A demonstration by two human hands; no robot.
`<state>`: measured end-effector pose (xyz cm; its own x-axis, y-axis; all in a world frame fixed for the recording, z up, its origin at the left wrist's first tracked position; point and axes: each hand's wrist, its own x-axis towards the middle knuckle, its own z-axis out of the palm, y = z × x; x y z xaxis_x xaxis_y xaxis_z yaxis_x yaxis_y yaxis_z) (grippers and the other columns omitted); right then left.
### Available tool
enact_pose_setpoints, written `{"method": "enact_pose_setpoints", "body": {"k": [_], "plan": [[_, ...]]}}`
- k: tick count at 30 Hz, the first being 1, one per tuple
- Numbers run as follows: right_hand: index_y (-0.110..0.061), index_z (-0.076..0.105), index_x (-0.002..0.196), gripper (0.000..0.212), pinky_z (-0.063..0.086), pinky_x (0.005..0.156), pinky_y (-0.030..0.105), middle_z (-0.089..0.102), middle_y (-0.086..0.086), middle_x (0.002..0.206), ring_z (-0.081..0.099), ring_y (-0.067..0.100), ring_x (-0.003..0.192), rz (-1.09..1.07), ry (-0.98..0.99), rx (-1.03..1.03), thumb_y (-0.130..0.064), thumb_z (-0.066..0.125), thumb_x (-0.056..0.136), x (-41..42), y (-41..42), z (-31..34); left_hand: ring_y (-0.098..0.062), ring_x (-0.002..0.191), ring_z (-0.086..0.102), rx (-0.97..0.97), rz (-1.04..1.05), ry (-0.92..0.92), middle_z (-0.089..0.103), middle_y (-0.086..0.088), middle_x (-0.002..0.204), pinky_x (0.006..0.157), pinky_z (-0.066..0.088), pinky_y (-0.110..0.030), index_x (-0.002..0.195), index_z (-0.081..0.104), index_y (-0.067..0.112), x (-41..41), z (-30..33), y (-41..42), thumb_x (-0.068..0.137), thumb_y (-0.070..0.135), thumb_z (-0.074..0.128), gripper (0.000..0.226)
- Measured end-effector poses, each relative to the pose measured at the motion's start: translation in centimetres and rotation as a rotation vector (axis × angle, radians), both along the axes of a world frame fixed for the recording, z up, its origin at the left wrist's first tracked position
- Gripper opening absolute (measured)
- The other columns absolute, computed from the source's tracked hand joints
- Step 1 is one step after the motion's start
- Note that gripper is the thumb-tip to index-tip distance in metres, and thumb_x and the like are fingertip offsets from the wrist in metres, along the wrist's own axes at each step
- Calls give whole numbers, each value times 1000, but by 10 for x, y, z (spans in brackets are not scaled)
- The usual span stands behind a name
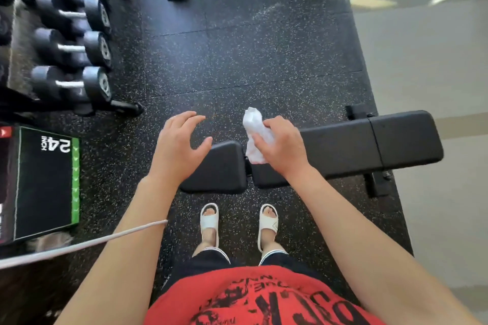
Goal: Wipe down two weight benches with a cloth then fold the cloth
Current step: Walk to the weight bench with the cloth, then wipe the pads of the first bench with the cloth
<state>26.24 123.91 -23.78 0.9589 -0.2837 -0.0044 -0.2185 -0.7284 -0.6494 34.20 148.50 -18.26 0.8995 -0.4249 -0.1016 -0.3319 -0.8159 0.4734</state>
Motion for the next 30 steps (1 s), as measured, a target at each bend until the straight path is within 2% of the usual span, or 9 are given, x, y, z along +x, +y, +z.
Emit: {"method": "enact_pose_setpoints", "body": {"k": [6,12,17,26,30], "plan": [[-8,66,109,34,47,80,43,65,6,97,59,27,87,63,7,48,-36,72,92,2,32,-12,-33,139,49,9,110,-34,59,-12,146,122,36,-47,141,63,7,-20,0,47,95,24,76,51],[-10,65,110,34,48,80,46,63,4,98,57,27,87,144,37,50,-39,68,93,6,94,-28,-32,137,52,-7,174,-61,60,-12,145,119,40,-50,140,64,7,-39,-14,121,93,22,78,51],[-11,65,112,32,47,80,45,62,4,99,56,27,88,164,59,31,-37,70,94,3,161,-41,-31,137,52,8,147,-36,60,-12,145,119,40,-50,140,64,8,-49,-36,191,93,26,78,52],[-13,62,114,27,39,74,33,56,-6,98,51,16,86,154,71,8,-35,66,98,-18,256,-86,-29,140,51,-14,74,29,60,-9,146,118,41,-53,141,64,11,-55,-91,274,92,28,78,53],[-15,59,119,29,44,74,36,58,-3,103,54,18,88,159,98,28,-35,64,99,-16,274,-111,-27,140,50,-22,69,61,59,-6,147,119,40,-51,143,63,14,-52,-129,290,93,31,77,55]]}}
